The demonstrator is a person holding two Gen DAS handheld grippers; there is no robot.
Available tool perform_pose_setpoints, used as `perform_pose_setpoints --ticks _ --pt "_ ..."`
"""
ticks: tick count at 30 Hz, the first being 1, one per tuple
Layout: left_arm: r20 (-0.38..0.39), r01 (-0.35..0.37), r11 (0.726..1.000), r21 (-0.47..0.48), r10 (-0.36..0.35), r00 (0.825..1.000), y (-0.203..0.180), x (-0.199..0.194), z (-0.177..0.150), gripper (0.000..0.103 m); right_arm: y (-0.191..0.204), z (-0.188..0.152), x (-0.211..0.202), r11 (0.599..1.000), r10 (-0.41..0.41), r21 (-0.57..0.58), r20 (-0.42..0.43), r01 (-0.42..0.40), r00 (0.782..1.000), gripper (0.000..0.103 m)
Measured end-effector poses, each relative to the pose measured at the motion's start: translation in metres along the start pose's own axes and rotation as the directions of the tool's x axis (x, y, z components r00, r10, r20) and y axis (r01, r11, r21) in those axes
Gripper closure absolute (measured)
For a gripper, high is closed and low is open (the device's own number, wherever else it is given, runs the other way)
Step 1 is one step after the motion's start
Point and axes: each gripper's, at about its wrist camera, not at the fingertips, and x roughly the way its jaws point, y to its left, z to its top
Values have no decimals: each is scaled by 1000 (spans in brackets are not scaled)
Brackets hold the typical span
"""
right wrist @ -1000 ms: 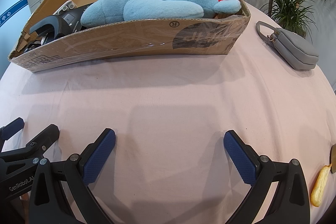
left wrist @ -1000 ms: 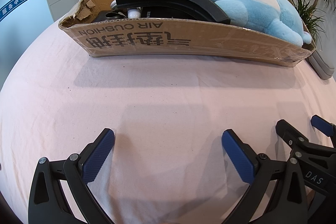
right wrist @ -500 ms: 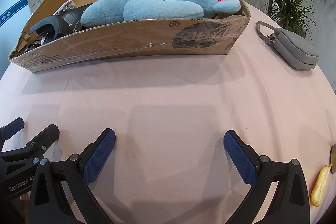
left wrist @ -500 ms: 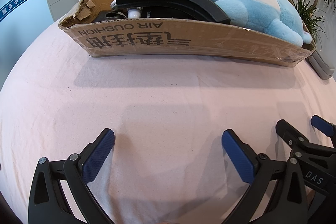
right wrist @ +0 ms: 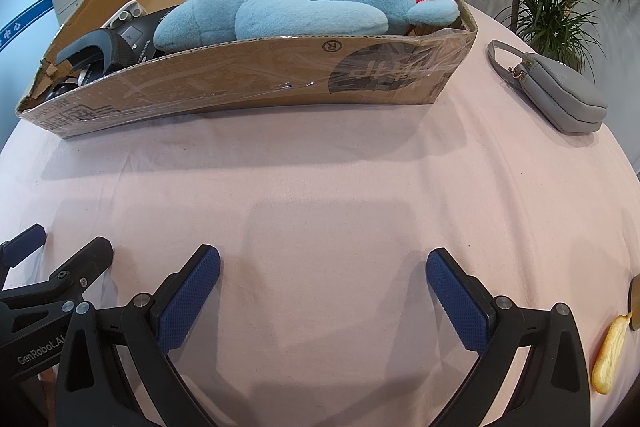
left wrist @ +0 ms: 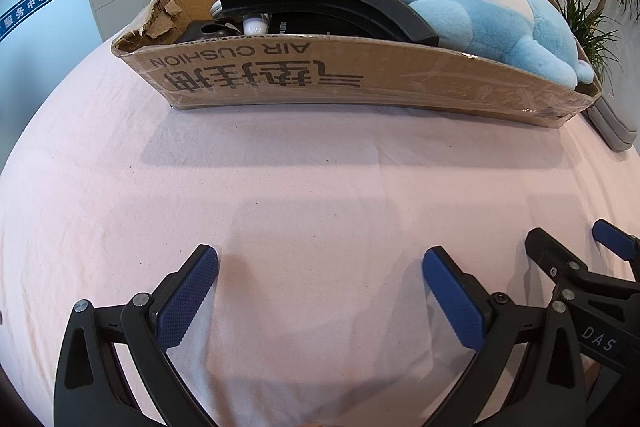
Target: Organize objects
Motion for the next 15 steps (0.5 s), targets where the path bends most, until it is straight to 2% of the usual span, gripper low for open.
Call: perform_pose_setpoints --ticks 15 --pt "0 0 1000 0 0 1000 0 0 0 1 0 0 0 1000 0 0 0 0 1000 0"
